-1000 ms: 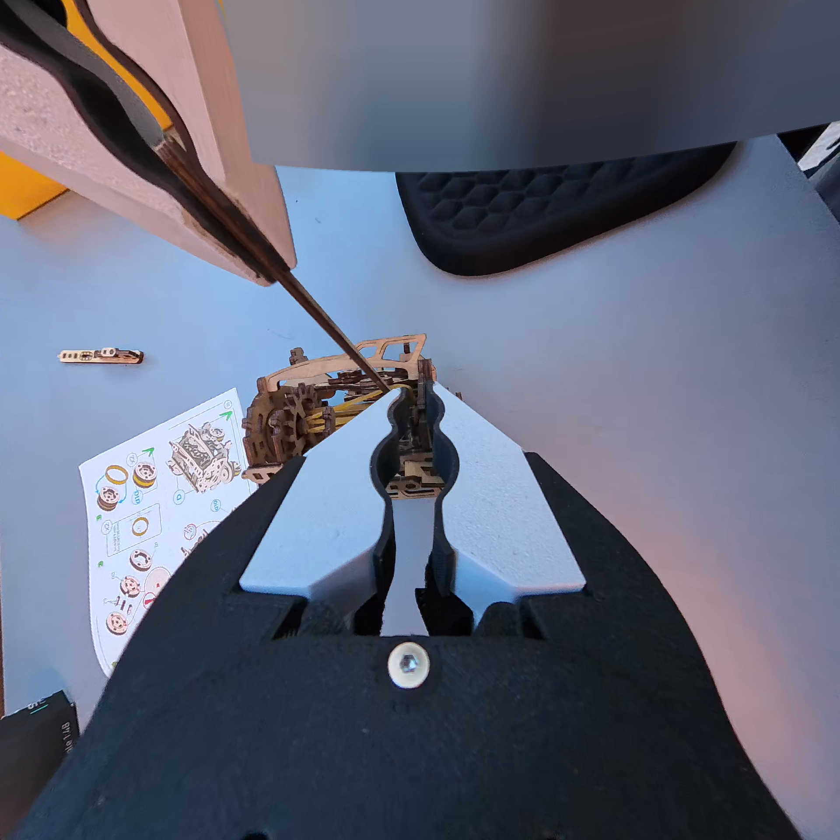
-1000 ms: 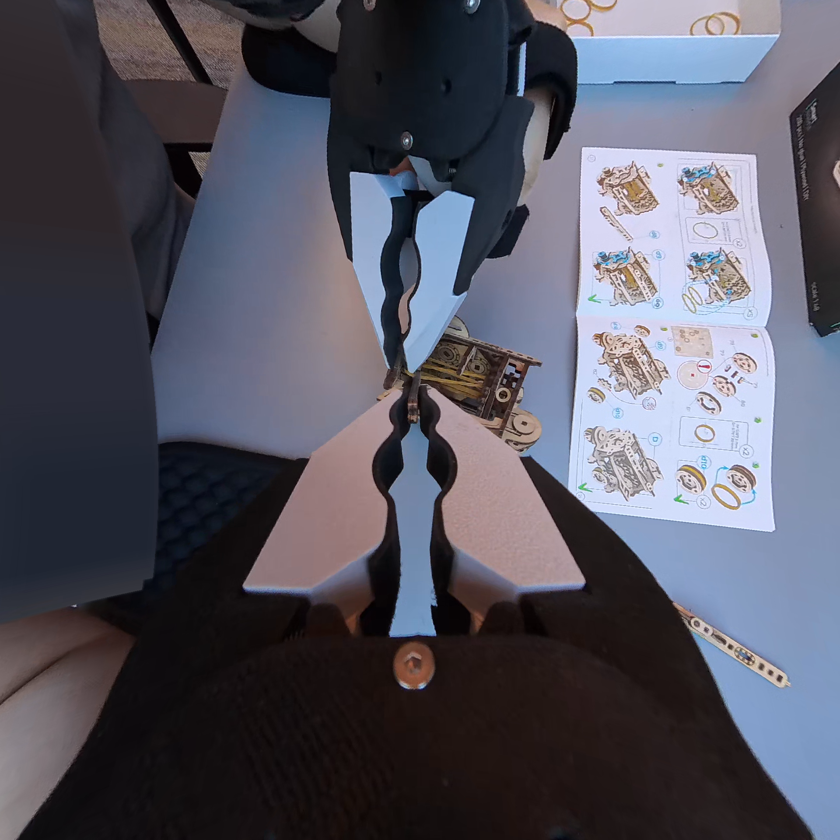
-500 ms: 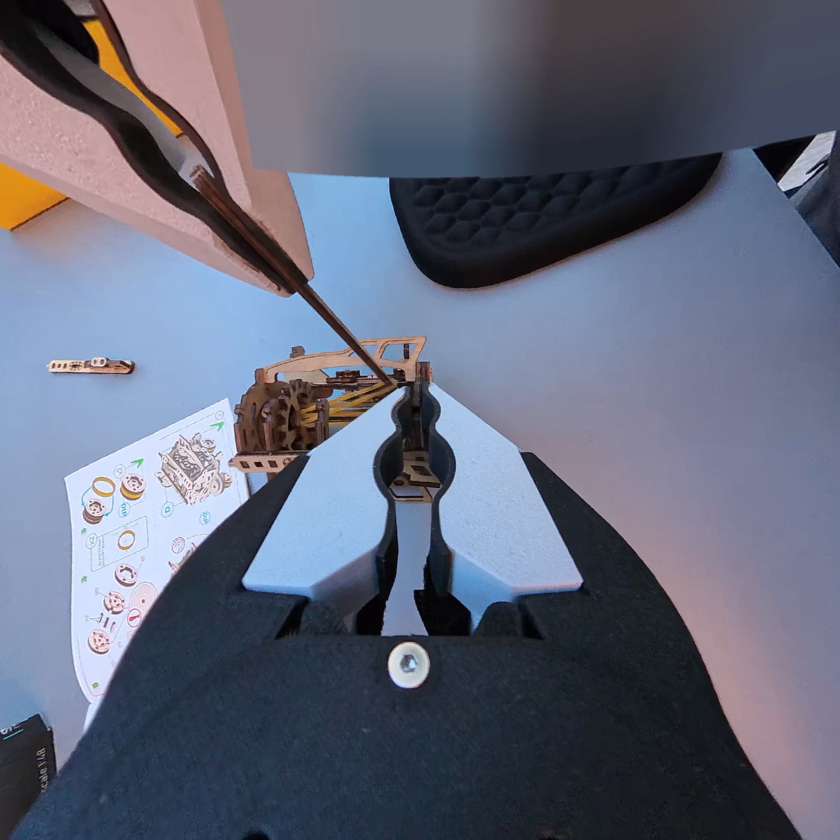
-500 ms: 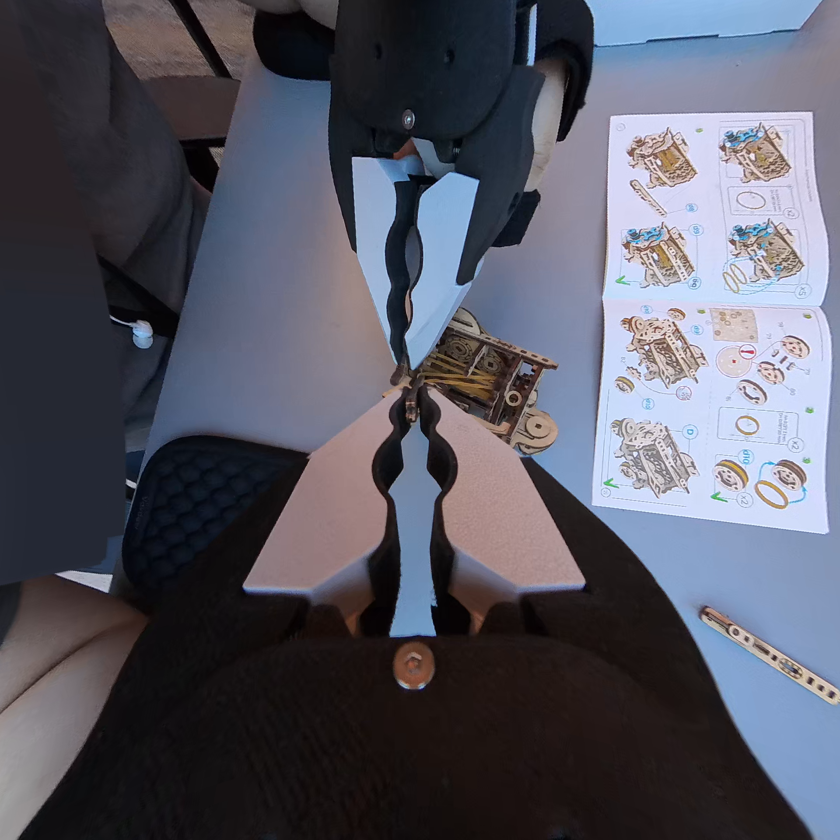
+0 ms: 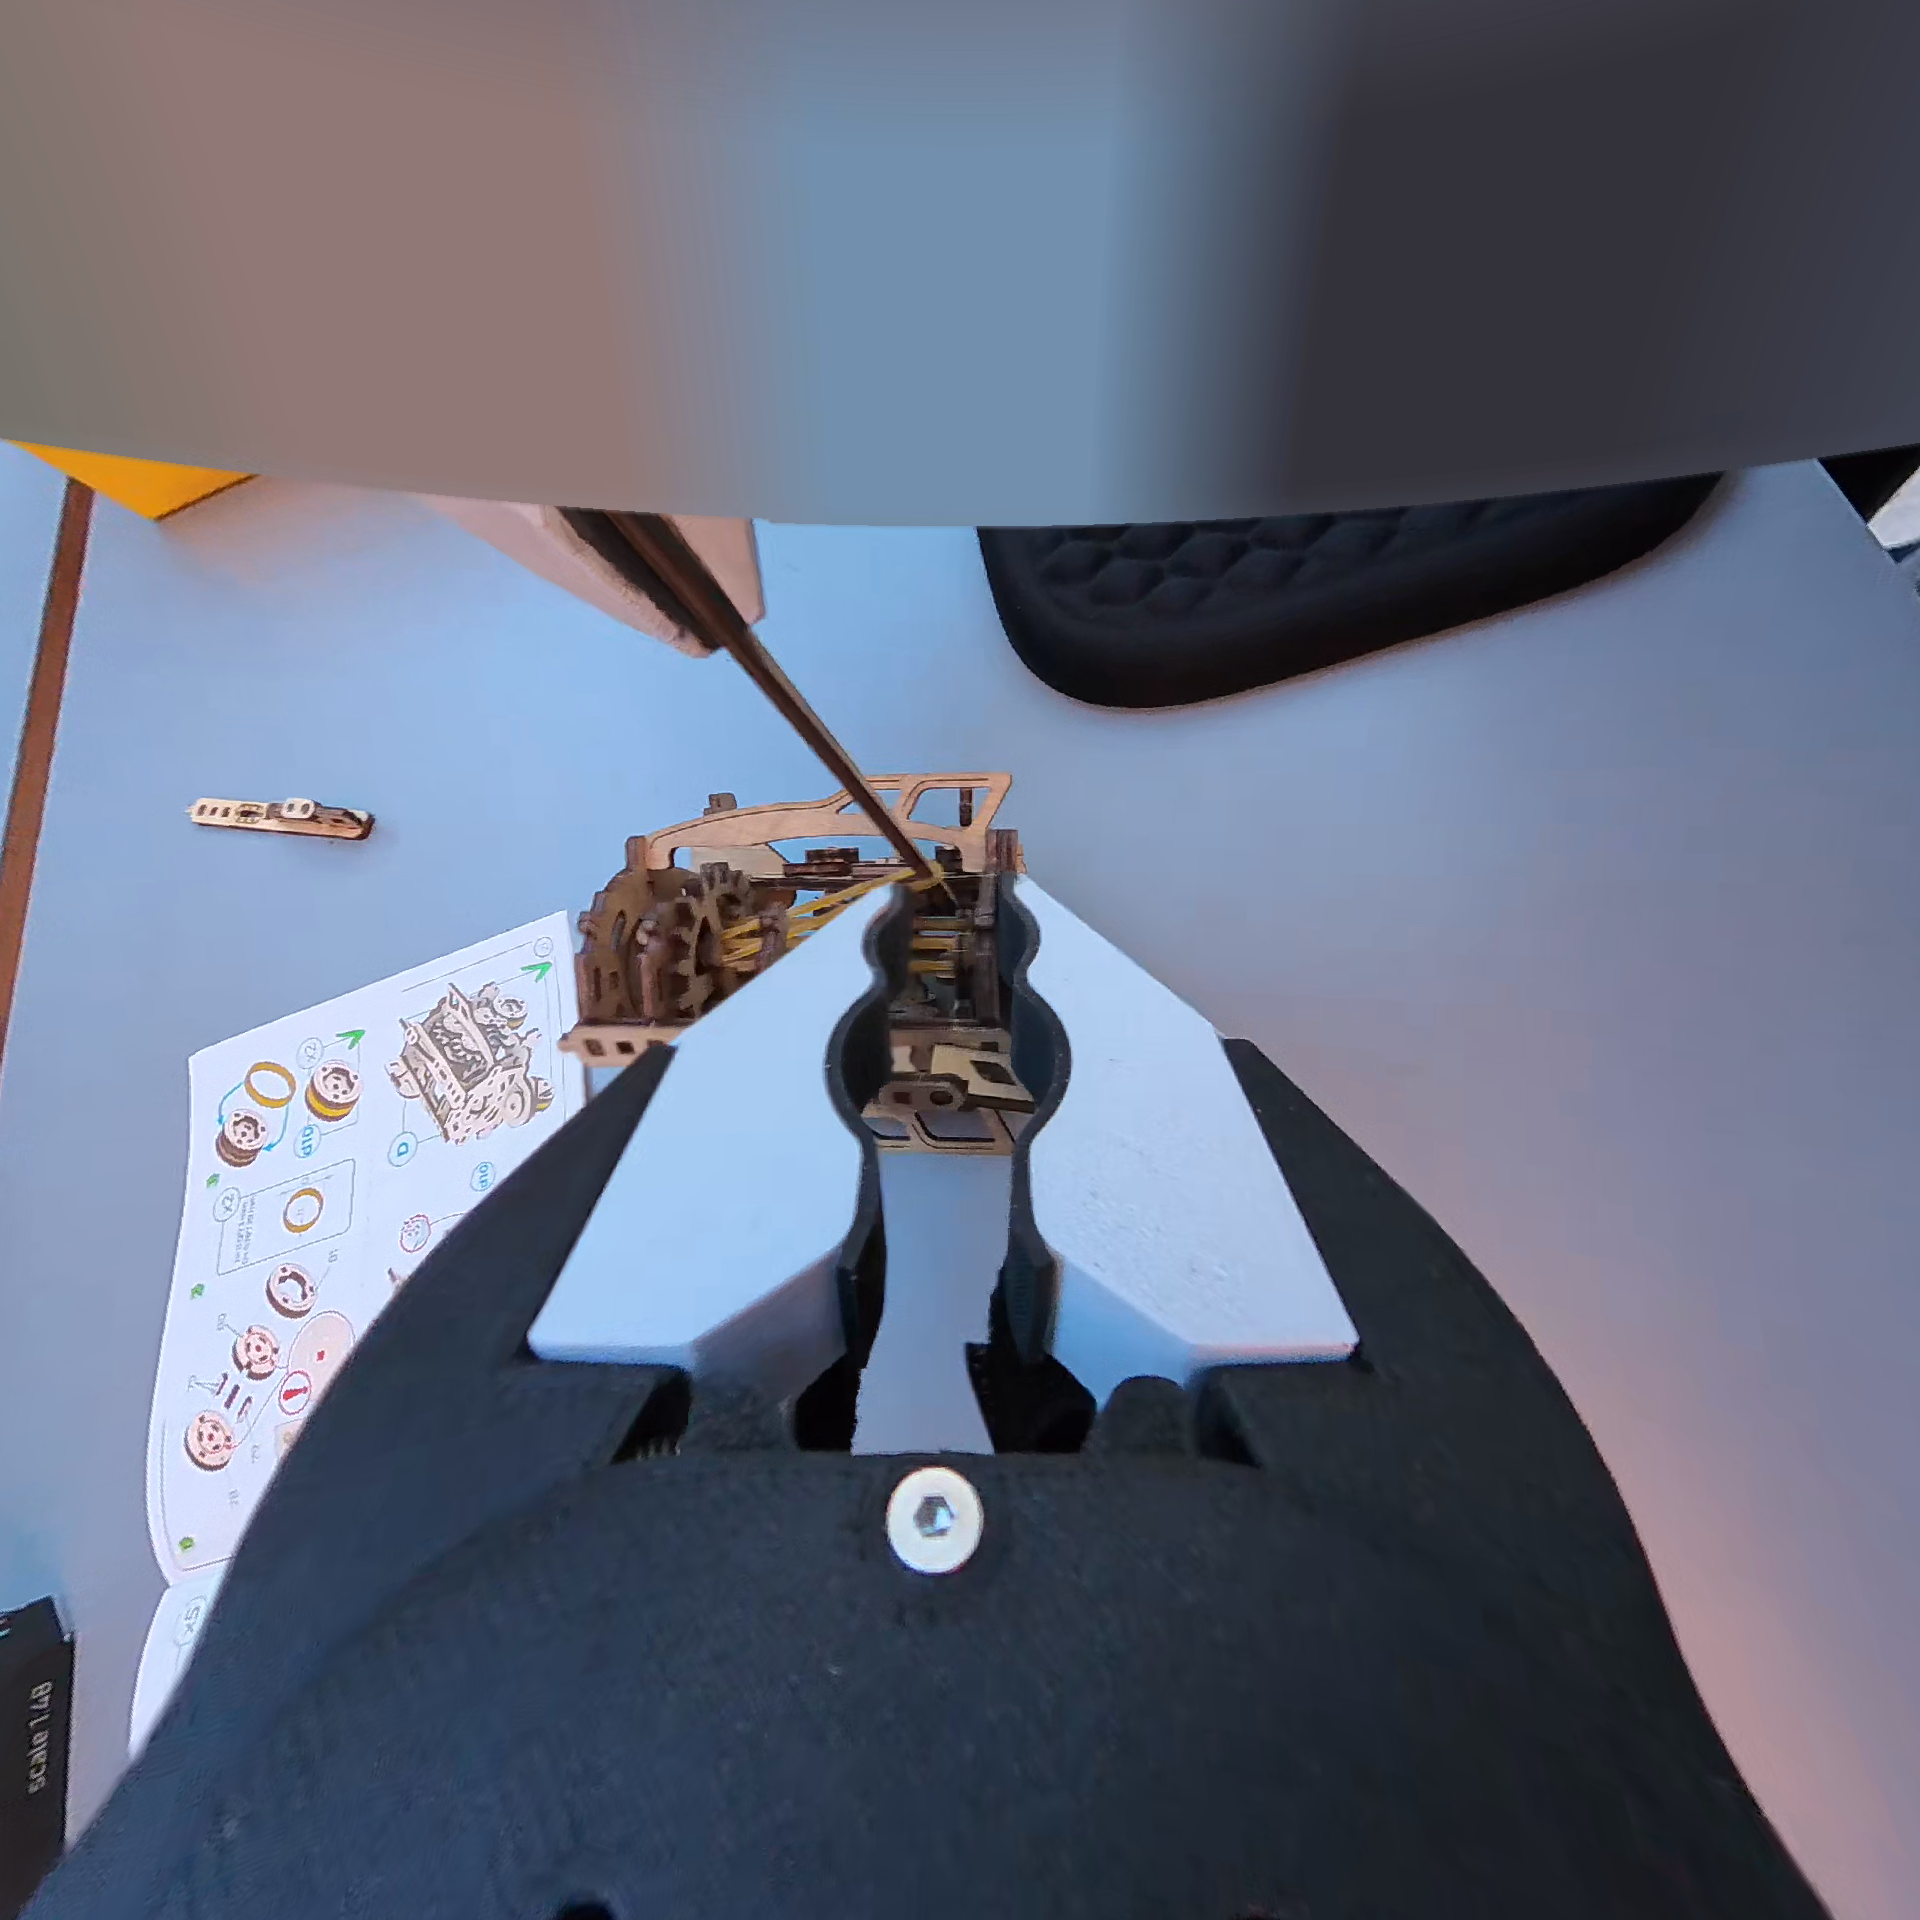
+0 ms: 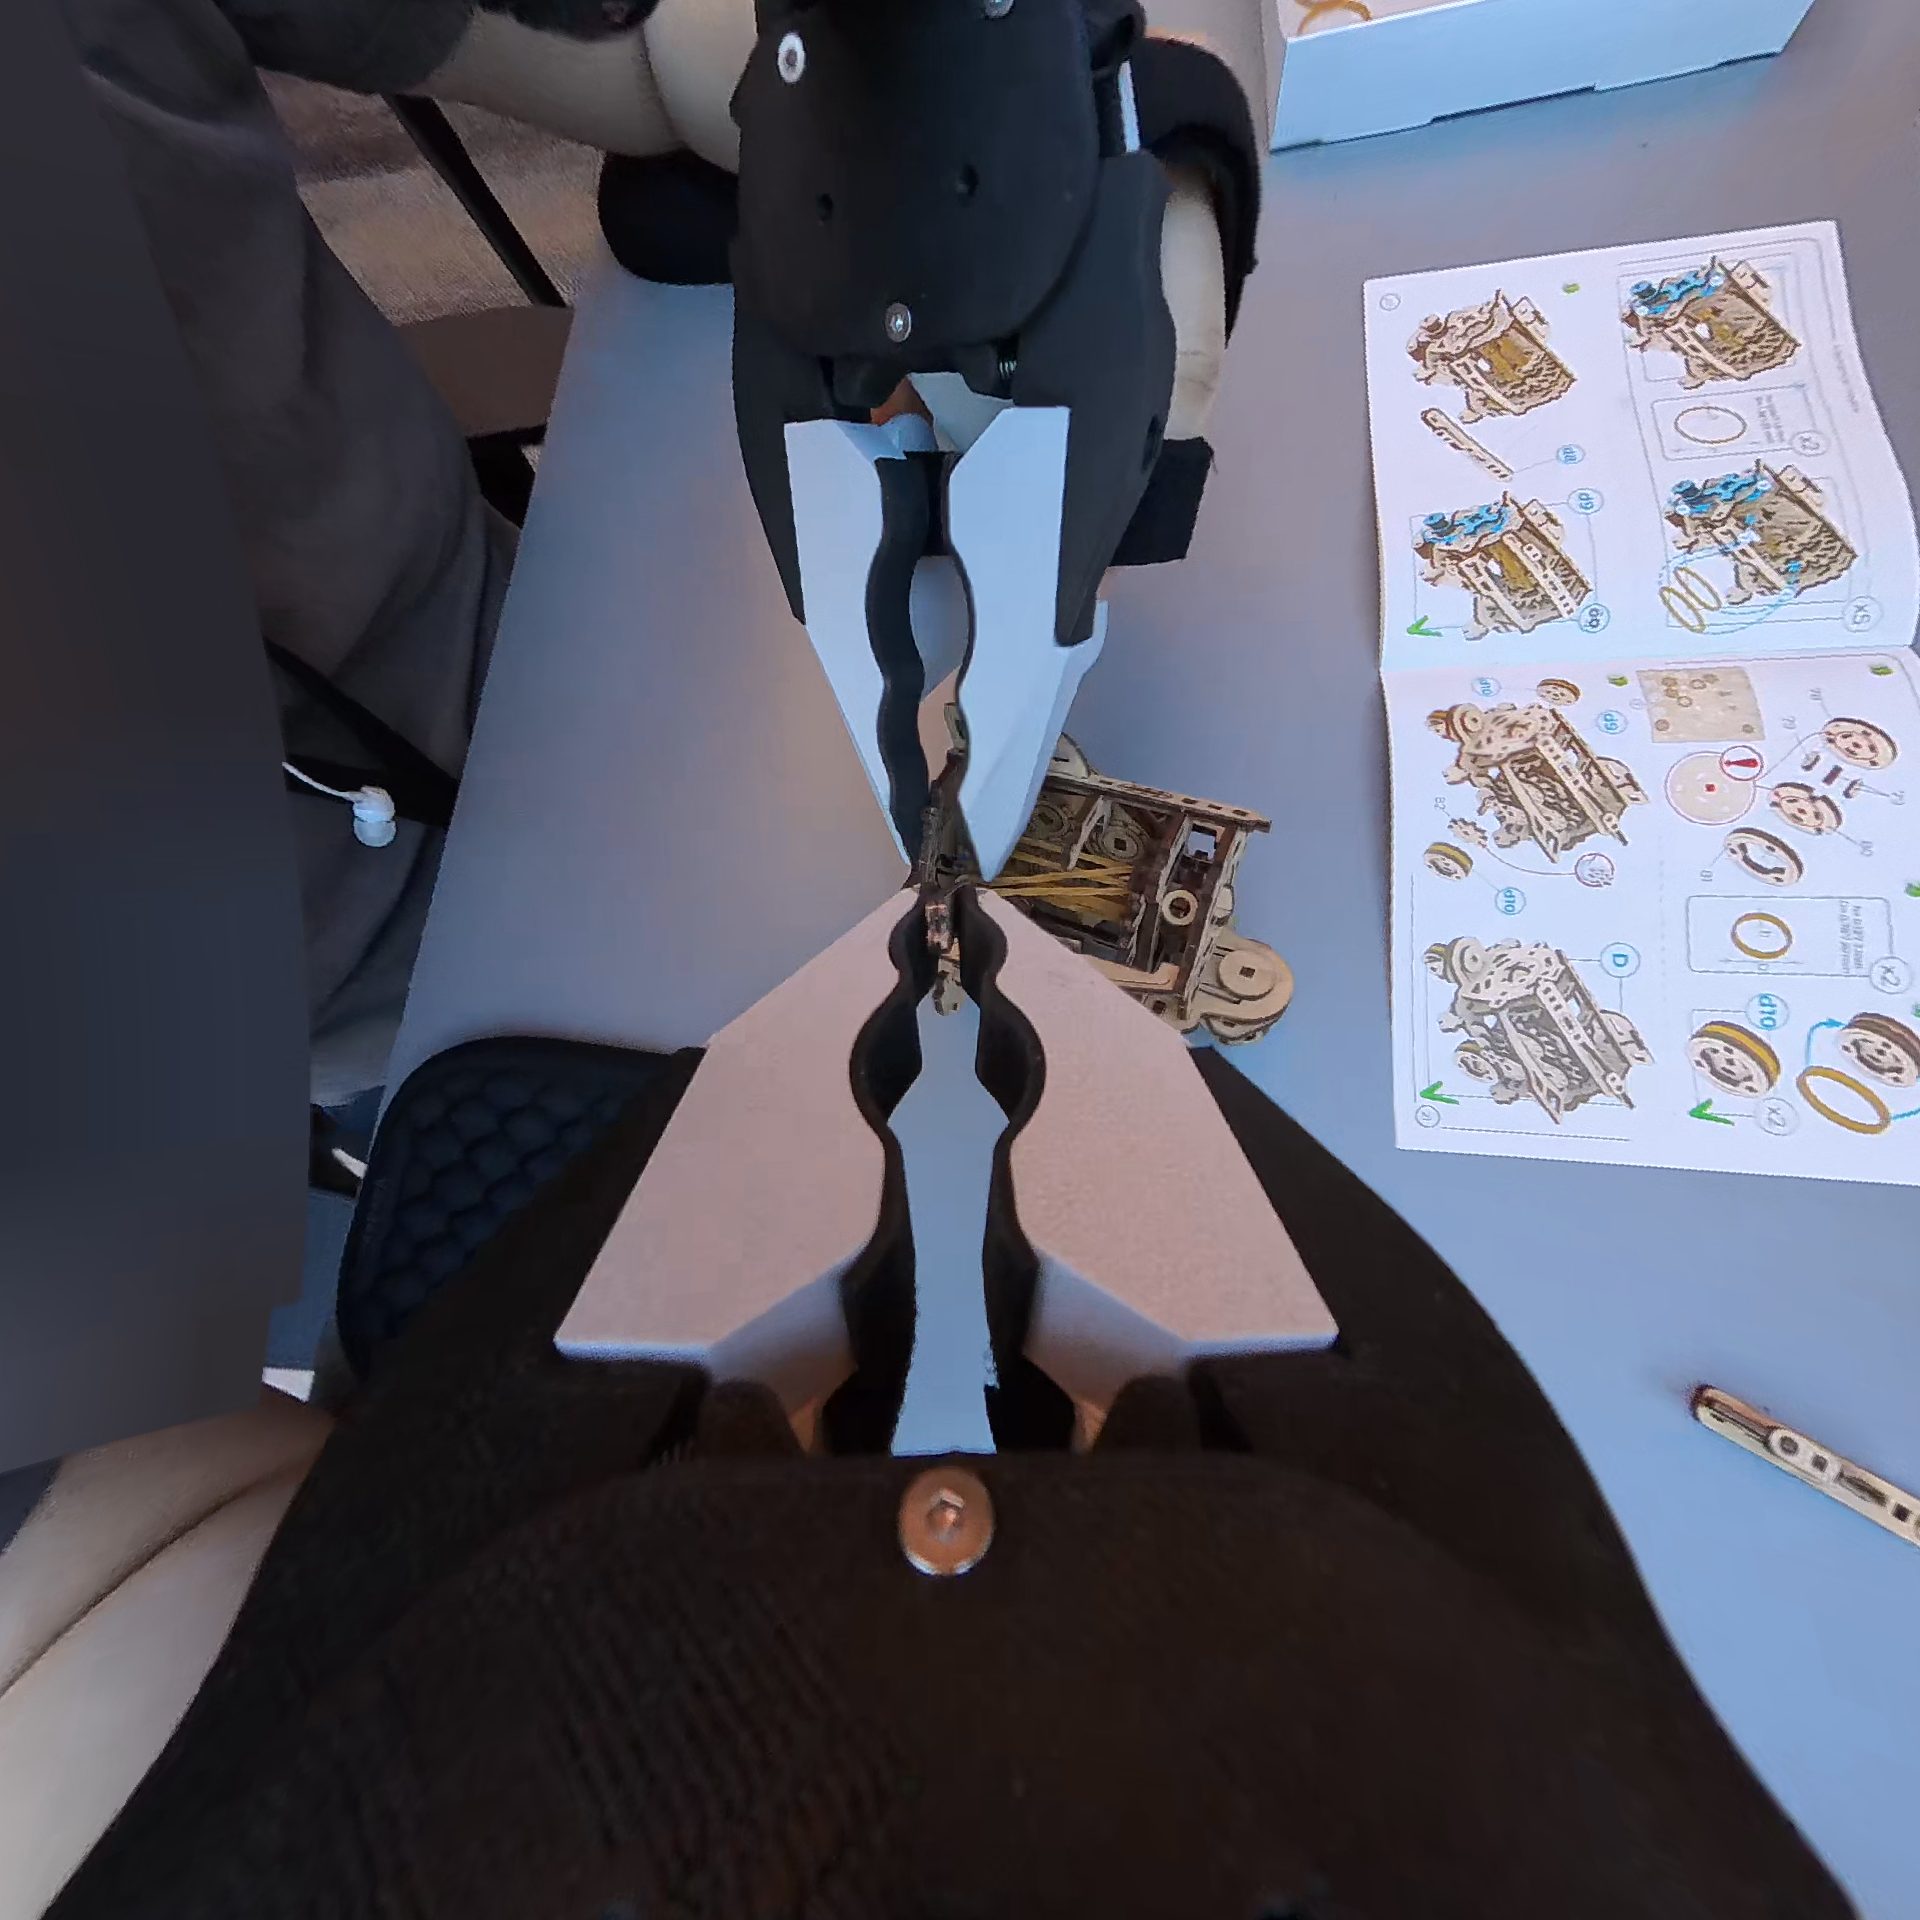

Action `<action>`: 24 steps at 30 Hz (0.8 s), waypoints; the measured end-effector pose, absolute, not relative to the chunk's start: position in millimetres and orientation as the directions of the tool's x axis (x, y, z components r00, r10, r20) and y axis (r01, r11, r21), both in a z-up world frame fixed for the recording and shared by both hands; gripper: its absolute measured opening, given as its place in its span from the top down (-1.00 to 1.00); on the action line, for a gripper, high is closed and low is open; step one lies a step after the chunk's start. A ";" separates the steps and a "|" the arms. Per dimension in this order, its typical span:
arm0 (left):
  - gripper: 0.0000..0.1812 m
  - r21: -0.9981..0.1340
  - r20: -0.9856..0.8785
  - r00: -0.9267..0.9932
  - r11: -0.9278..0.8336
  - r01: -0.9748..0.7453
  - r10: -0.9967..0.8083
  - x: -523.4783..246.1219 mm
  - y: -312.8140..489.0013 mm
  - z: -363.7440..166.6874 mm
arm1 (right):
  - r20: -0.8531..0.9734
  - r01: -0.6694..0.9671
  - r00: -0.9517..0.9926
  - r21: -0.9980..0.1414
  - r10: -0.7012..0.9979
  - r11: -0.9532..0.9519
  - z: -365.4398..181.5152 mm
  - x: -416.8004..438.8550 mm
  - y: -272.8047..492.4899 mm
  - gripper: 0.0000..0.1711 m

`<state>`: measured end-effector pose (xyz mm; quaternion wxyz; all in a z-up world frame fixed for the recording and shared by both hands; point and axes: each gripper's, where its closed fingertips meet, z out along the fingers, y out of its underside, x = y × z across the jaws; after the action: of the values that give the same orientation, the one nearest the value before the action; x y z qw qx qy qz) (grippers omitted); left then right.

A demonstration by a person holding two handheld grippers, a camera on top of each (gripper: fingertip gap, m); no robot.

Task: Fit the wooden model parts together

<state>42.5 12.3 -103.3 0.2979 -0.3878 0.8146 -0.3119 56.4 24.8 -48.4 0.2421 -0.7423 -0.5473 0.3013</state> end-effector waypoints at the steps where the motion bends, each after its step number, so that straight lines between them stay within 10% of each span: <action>1: 0.77 -0.747 -0.247 -0.506 0.495 -0.444 -0.826 44.4 13.5 -102.4 | -0.192 0.658 0.212 -0.697 0.958 -0.286 -47.7 57.5 23.7 0.99; 24: 0.71 -0.788 -0.372 -0.357 0.495 -0.366 -0.857 75.6 7.0 -93.0 | -0.258 0.532 0.184 -0.785 0.949 -0.316 -41.8 82.6 21.2 0.99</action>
<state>75.6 7.0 -93.0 0.4022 -0.3996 0.7652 -0.3049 82.6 21.2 -41.8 0.2758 -0.7183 -0.5155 0.3772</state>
